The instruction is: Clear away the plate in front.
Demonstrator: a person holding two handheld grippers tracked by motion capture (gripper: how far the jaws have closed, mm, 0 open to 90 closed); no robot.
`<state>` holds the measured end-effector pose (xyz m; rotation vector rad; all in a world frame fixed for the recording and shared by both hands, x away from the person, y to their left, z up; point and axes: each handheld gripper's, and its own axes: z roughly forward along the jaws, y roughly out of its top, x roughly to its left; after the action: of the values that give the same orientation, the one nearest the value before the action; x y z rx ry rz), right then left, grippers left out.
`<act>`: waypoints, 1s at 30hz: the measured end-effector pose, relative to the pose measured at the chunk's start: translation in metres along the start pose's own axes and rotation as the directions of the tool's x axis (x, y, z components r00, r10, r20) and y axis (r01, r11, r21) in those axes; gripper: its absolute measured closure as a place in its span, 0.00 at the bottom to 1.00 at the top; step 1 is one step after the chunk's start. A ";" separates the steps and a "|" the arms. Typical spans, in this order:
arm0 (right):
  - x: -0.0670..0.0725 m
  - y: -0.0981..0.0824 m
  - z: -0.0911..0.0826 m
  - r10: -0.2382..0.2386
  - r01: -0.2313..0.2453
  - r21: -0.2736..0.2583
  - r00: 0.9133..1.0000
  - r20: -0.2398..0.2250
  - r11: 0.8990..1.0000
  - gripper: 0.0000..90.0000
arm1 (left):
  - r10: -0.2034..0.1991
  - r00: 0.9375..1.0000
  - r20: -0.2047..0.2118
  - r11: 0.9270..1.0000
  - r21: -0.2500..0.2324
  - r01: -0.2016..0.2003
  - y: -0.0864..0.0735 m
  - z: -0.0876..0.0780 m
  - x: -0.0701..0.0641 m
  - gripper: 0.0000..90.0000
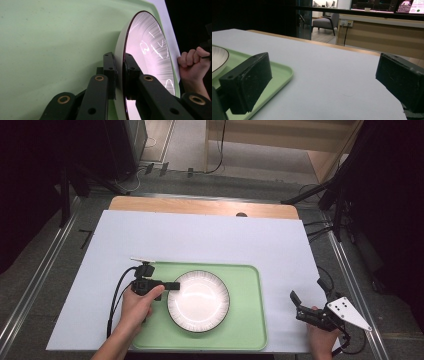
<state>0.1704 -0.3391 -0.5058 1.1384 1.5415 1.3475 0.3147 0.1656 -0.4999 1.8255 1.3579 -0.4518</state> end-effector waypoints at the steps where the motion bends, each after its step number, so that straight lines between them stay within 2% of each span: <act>1: 0.000 0.000 0.000 0.000 0.000 0.000 1.000 0.000 1.000 0.01 | 0.005 1.000 -0.011 1.000 -0.002 -0.005 0.000 0.000 -0.001 0.94; 4: 0.000 0.000 0.000 -0.001 0.001 0.000 1.000 0.000 1.000 0.01 | 0.010 1.000 -0.018 1.000 -0.012 -0.010 0.000 0.000 -0.001 0.94; 8: 0.000 0.000 0.000 -0.003 0.003 -0.002 1.000 -0.001 1.000 0.01 | 0.043 0.998 -0.037 0.999 -0.022 -0.044 -0.001 0.001 -0.002 0.90; 10: 0.000 0.000 0.000 -0.002 0.002 -0.001 1.000 0.000 1.000 0.01 | 0.059 0.997 -0.044 0.998 -0.024 -0.060 -0.001 0.002 -0.003 0.82; 11: 0.000 0.000 0.000 -0.002 0.002 -0.001 1.000 -0.001 1.000 0.01 | 0.069 0.996 -0.048 0.996 -0.056 -0.072 -0.001 -0.001 -0.004 0.78; 14: 0.000 0.000 0.000 -0.003 0.003 -0.001 1.000 -0.001 1.000 0.01 | 0.070 0.996 -0.048 0.994 -0.085 -0.074 -0.001 -0.006 -0.002 0.69; 16: 0.001 0.000 0.000 -0.004 0.004 -0.001 1.000 -0.001 1.000 0.01 | 0.085 0.995 -0.047 0.986 -0.137 -0.090 -0.001 -0.012 -0.001 0.57; 17: 0.001 0.000 0.000 -0.005 0.005 -0.001 1.000 -0.001 1.000 0.01 | 0.109 0.993 -0.048 0.980 -0.164 -0.115 -0.002 -0.013 -0.001 0.53; 18: 0.001 0.000 0.000 -0.005 0.005 -0.001 1.000 -0.001 1.000 0.01 | 0.109 0.993 -0.048 0.980 -0.164 -0.115 -0.002 -0.013 -0.001 0.49; 19: 0.001 0.000 0.000 -0.005 0.005 -0.001 1.000 0.000 1.000 0.01 | 0.148 0.986 -0.071 0.965 -0.208 -0.159 -0.003 -0.017 0.000 0.46; 20: 0.001 0.000 0.000 -0.004 0.004 -0.001 1.000 0.000 1.000 0.01 | 0.148 0.986 -0.071 0.965 -0.208 -0.159 -0.003 -0.017 0.000 0.43; 21: 0.001 0.000 0.000 -0.005 0.005 -0.001 1.000 0.000 1.000 0.01 | 0.174 0.981 -0.084 0.948 -0.253 -0.190 -0.005 -0.020 0.000 0.39; 22: 0.001 0.000 0.000 -0.006 0.006 -0.001 1.000 -0.001 1.000 0.01 | 0.174 0.982 -0.074 0.945 -0.268 -0.188 -0.005 -0.022 0.001 0.38; 23: 0.001 0.000 0.000 -0.006 0.006 -0.001 1.000 -0.001 1.000 0.01 | 0.174 0.982 -0.074 0.945 -0.268 -0.188 -0.005 -0.022 0.001 0.37; 25: 0.001 0.000 0.000 -0.007 0.007 -0.001 1.000 -0.002 1.000 0.01 | 0.182 0.981 -0.068 0.938 -0.287 -0.194 -0.007 -0.027 0.002 0.34; 26: 0.001 0.000 0.000 -0.007 0.007 -0.001 1.000 -0.002 1.000 0.01 | 0.182 0.981 -0.068 0.938 -0.287 -0.194 -0.007 -0.027 0.002 0.33; 28: 0.001 0.000 0.000 -0.007 0.007 -0.001 1.000 -0.002 1.000 0.01 | 0.184 0.981 -0.065 0.940 -0.279 -0.195 -0.007 -0.030 0.003 0.26; 29: 0.001 0.000 0.000 -0.007 0.007 -0.001 1.000 -0.002 1.000 0.01 | 0.176 0.984 -0.033 0.948 -0.264 -0.179 -0.007 -0.034 0.004 0.23; 30: 0.001 0.000 0.000 -0.007 0.007 -0.001 1.000 -0.002 1.000 0.01 | 0.176 0.984 -0.033 0.948 -0.264 -0.179 -0.007 -0.034 0.004 0.20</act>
<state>0.1704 -0.3384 -0.5060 1.1304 1.5446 1.3451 0.3036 0.1945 -0.4845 1.7073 1.1833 -0.1574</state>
